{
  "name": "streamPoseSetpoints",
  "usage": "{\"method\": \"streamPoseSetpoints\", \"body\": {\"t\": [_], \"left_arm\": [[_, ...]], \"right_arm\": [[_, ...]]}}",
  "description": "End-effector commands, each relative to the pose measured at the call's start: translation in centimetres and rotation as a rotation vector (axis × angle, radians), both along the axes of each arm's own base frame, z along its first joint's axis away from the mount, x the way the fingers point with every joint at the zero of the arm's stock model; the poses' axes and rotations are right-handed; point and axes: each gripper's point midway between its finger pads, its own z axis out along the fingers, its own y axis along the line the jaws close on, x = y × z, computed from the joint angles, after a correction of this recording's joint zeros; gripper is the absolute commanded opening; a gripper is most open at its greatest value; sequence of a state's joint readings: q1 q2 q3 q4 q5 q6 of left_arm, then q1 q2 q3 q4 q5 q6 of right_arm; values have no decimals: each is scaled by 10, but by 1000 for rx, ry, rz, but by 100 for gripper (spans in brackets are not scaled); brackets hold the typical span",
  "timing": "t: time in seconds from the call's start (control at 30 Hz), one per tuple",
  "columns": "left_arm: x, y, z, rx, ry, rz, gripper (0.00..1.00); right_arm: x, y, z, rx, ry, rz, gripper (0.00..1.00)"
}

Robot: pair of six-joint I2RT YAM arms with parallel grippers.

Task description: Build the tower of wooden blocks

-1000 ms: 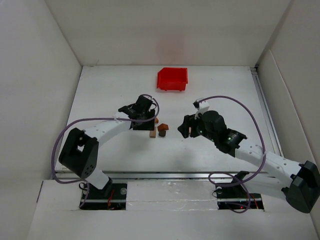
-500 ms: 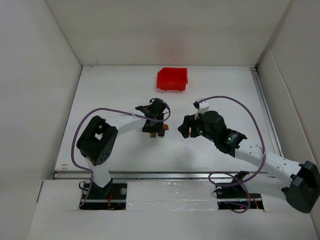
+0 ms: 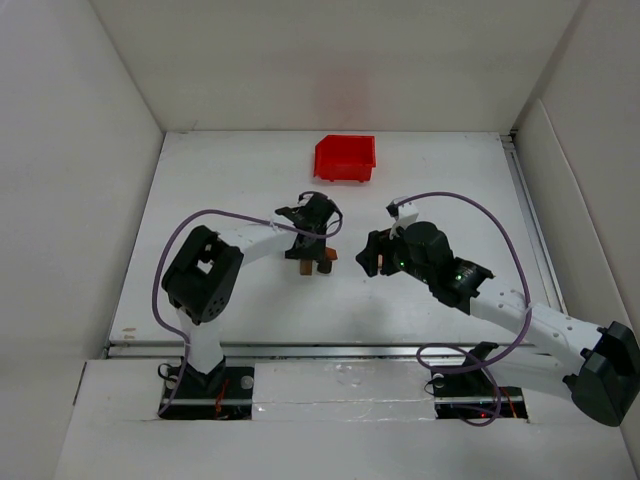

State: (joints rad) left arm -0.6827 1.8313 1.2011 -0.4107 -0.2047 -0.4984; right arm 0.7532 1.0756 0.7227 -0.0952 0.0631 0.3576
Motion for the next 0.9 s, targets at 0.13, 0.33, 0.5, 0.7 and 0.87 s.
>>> {"method": "streamPoseSetpoints", "body": {"t": [0.13,0.33,0.5,0.7,0.87], "left_arm": [[17,0,8,31,-37,26,41],[12,1,2,32,-20,23,21],[8,4,15,9,-42,29,0],[4,-4,86,-156,-172,16,0],[-19,-35,193,-513,-378,-181,0]], "right_arm": [[3,6,9,22,-41,21,68],[2,6,9,26,-43,25,68],[2,9,8,29,-43,41,68],[-20,34,22,128,-89,234,68],[-56,50,63,265,-169,453,68]]}}
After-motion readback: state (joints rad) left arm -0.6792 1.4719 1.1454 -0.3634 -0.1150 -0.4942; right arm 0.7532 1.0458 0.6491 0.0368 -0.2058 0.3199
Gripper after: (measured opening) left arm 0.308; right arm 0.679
